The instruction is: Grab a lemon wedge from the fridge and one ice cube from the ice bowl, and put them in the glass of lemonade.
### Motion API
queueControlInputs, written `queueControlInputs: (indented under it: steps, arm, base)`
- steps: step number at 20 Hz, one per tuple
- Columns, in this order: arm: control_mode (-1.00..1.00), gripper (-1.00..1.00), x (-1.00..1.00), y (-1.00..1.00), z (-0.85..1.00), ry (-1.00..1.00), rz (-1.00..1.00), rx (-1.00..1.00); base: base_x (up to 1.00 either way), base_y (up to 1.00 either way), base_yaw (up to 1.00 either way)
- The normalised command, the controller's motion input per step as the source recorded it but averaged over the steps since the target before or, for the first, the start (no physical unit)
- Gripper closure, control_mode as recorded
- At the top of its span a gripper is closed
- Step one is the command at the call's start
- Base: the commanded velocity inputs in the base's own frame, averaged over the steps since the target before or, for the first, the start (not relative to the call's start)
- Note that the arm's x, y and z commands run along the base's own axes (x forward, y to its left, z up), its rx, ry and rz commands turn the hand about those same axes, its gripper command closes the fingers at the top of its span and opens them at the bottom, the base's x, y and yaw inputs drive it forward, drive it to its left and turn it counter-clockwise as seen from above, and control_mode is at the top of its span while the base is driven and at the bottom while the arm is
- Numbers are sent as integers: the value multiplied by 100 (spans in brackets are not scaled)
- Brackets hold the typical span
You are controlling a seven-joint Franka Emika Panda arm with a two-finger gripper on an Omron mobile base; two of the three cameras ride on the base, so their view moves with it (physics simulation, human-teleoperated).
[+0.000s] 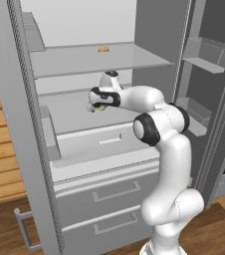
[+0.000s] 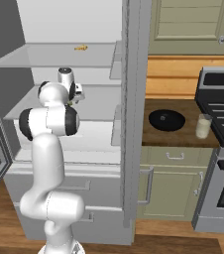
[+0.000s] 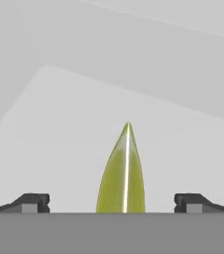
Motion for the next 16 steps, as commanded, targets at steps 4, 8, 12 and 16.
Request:
queueControlInputs:
  steps: [4, 8, 12, 16]
  arm:
    - [-100, -100, 0, 4, -19, -3, 0, 0]
    - [-100, 100, 0, 1, -16, 0, 0, 0]
    - [-100, 100, 0, 0, 0, 1, 0, 0]
    - [-100, 100, 0, 0, 0, 3, 0, 0]
  base:
    - [0, 0, 0]
    - [0, 0, 0]
    - [0, 0, 0]
    - [0, 0, 0]
